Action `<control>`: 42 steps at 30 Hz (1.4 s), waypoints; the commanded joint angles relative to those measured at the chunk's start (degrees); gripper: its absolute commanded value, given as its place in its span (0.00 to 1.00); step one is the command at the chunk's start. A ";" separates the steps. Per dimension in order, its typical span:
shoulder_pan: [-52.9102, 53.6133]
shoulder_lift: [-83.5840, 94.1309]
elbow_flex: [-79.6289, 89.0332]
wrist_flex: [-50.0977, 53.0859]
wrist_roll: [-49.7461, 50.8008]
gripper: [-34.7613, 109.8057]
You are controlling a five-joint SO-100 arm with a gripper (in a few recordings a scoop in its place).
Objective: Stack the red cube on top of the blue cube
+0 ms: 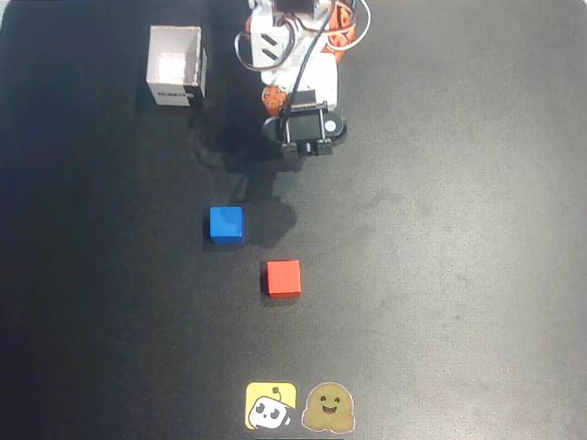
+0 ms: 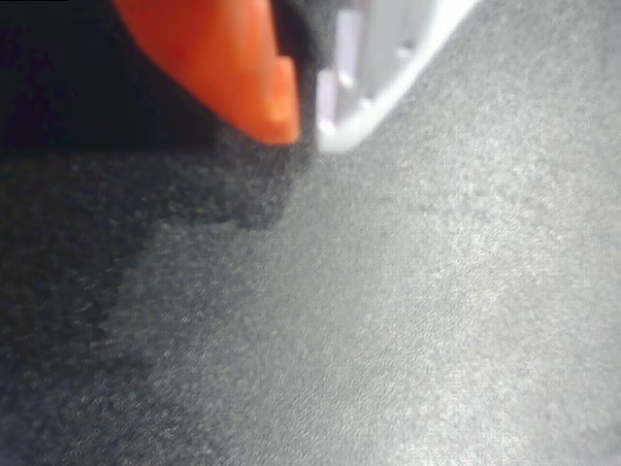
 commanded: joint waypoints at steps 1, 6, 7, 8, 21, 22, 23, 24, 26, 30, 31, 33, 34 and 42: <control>0.00 0.26 -0.26 -0.18 -0.62 0.24; 0.26 0.35 -1.85 -0.18 -2.11 0.24; 0.18 0.00 -2.37 -0.18 -2.11 0.24; 0.09 -0.88 -2.99 -0.53 -2.11 0.24; 0.79 -43.33 -31.11 -8.70 -4.13 0.24; 1.23 -47.11 -33.93 -8.79 -4.57 0.24; 1.58 -50.71 -36.65 -8.96 -4.92 0.24; 2.02 -54.40 -39.46 -8.96 -5.45 0.24; 3.08 -61.61 -44.65 -8.96 -6.68 0.24; 4.31 -72.60 -52.56 -9.40 -7.91 0.24; 4.39 -74.97 -54.32 -9.40 -7.91 0.24; 4.57 -79.19 -57.39 -9.76 -7.82 0.24; 4.57 -81.12 -58.71 -10.02 -7.82 0.24; 4.04 -91.05 -65.74 -10.90 -5.80 0.24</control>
